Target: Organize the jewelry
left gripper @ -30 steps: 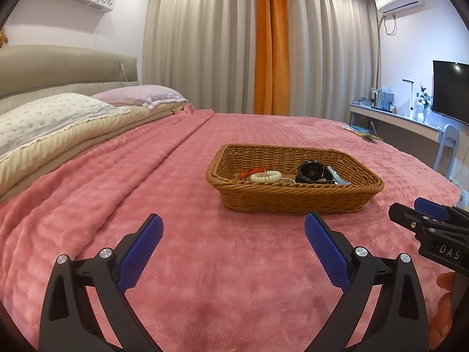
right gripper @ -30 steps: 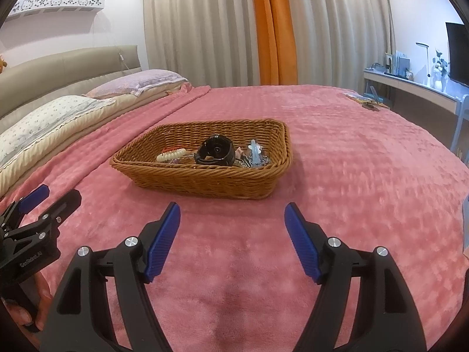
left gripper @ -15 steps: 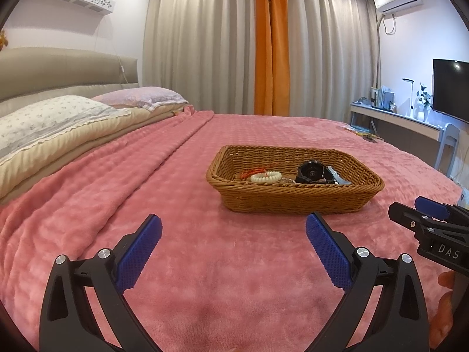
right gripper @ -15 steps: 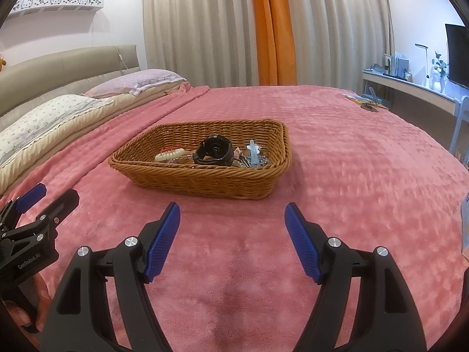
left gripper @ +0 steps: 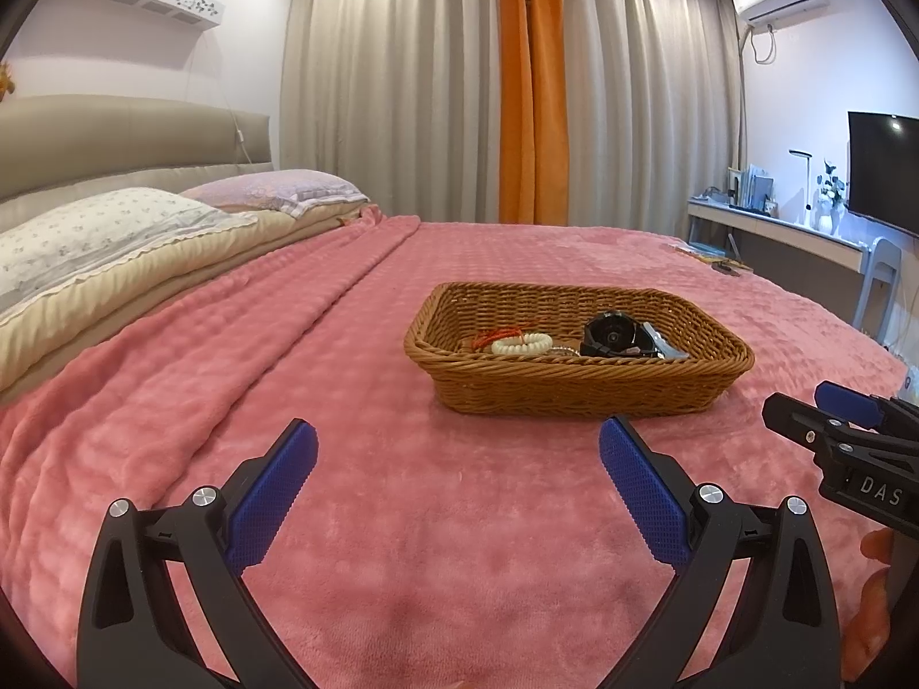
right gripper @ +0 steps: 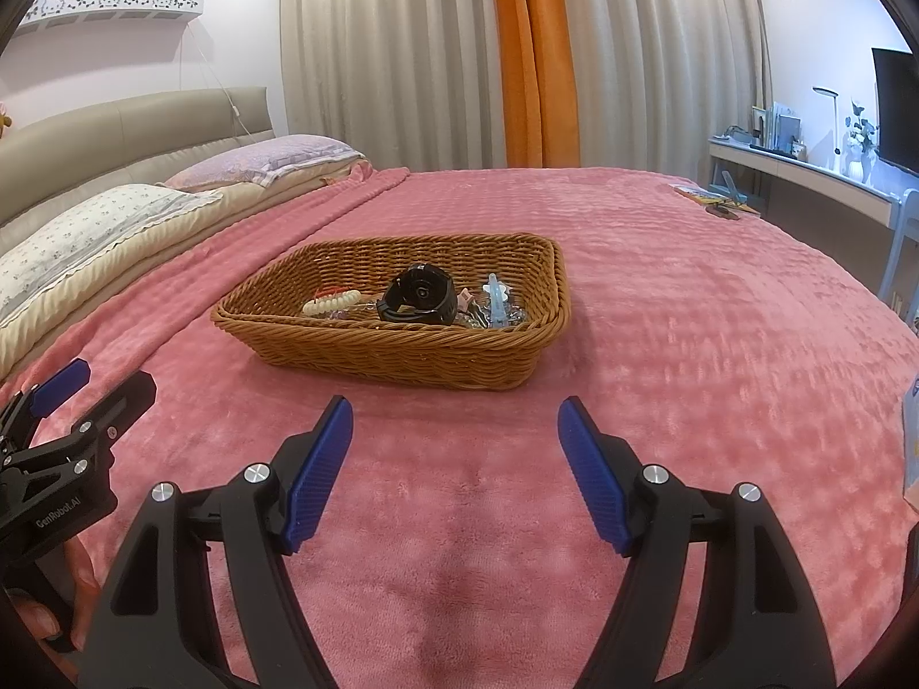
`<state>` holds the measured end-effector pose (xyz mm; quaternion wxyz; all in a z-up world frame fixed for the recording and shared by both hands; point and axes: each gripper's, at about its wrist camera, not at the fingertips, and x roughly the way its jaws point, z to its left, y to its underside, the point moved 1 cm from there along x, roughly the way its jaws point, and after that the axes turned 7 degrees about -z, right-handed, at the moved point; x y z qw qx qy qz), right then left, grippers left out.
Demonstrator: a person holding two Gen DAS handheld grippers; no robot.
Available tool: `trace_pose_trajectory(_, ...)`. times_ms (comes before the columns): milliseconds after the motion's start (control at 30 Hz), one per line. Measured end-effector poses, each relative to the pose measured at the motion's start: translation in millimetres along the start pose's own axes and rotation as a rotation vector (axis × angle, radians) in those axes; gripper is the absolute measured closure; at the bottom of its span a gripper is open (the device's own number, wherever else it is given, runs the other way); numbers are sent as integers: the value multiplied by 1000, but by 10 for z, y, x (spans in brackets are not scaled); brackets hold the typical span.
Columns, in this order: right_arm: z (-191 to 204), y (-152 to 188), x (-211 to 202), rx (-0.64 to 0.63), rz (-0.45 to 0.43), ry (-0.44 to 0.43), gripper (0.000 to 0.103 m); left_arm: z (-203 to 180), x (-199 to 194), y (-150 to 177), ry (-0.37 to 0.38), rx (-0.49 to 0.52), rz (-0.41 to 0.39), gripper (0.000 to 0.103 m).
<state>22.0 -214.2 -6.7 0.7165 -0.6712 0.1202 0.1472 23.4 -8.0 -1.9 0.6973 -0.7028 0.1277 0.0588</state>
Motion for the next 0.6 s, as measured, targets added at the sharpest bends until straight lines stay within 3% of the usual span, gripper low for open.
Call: trace_pose_trajectory(600,-31,-2,-6,11,-1,1,29,77,-34,-25,-2,10,4,7)
